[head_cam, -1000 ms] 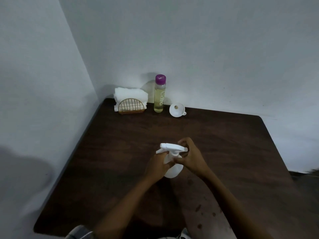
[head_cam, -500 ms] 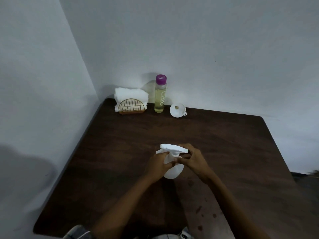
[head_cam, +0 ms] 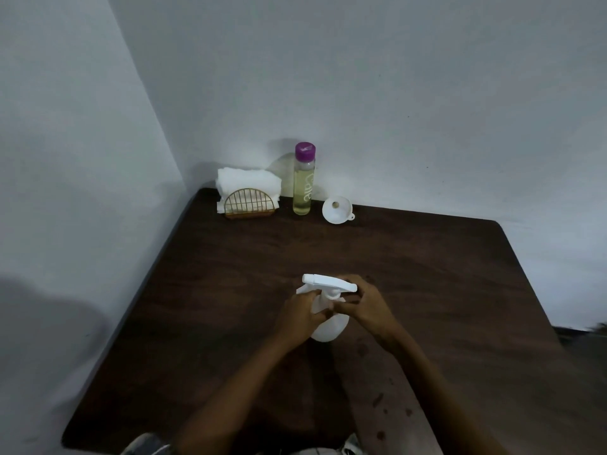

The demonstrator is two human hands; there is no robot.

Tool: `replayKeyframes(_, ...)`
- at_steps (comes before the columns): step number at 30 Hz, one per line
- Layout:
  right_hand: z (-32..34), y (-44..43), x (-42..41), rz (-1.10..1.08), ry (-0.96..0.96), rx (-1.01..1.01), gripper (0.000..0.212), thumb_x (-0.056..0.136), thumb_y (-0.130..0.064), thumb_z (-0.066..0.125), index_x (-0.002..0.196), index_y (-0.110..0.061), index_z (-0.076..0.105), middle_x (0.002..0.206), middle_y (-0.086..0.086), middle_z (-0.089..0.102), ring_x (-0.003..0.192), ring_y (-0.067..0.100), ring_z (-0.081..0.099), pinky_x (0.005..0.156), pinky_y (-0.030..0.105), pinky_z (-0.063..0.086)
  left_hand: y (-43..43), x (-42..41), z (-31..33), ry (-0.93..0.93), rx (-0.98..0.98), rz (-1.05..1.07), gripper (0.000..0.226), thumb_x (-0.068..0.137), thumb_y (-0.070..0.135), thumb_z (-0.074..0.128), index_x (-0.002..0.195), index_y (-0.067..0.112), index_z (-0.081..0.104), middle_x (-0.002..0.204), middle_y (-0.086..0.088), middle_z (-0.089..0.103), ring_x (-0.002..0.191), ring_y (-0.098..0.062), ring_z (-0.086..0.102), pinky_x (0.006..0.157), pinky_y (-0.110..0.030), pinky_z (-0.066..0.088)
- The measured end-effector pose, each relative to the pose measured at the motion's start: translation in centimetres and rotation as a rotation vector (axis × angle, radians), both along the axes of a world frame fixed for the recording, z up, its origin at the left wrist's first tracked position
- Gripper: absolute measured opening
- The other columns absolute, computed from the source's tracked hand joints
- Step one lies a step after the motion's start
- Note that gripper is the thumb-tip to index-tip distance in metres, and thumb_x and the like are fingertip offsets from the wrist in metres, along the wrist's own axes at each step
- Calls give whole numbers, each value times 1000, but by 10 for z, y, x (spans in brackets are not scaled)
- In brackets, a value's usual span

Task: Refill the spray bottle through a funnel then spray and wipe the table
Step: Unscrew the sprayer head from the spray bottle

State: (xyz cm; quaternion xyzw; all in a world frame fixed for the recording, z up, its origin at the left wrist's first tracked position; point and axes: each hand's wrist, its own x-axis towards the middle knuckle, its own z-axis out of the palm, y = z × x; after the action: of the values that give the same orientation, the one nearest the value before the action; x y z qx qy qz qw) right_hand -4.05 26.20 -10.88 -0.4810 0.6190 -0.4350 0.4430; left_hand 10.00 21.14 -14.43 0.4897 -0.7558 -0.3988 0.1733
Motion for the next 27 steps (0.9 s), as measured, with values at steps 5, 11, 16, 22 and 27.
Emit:
replayKeyframes(5, -1, -3, 7, -70, -27, -43, 30, 72, 1, 75, 93, -3, 55, 93, 12, 66, 79, 11, 67, 65, 20, 54, 1, 1, 2, 32, -13, 3, 40, 86, 36, 60, 118, 12, 57, 126, -3, 56, 113, -16, 54, 84, -20, 39)
replayKeyframes(11, -2, -1, 0, -8, -18, -20, 30, 78, -4, 71, 105, -3, 60, 103, 9, 66, 88, 7, 65, 71, 16, 51, 2, 0, 2, 46, -19, 8, 38, 86, 35, 61, 114, 10, 60, 121, -3, 61, 110, -15, 56, 83, -17, 39)
replayKeyframes(16, -6, 2, 0, -13, -18, 15, 35, 80, -7, 70, 113, -13, 59, 112, 4, 63, 102, 11, 62, 82, 19, 52, 1, 2, 2, 8, -17, -17, 41, 85, 37, 61, 118, 11, 58, 122, -5, 60, 112, -18, 56, 90, -25, 44)
replayKeyframes(22, -4, 0, 5, -58, -45, -44, 31, 73, 5, 73, 100, 2, 58, 98, 14, 67, 83, 9, 67, 69, 20, 53, 1, 2, 1, 27, -11, -8, 37, 85, 35, 61, 114, 11, 59, 118, -2, 62, 108, -15, 57, 82, -20, 43)
replayKeyframes(27, -7, 1, -1, -27, -46, 18, 37, 79, -5, 70, 114, -8, 59, 111, 6, 64, 96, 6, 64, 75, 16, 51, 1, 1, 3, 15, -2, -19, 38, 86, 36, 61, 114, 11, 60, 116, -3, 62, 106, -15, 58, 84, -26, 47)
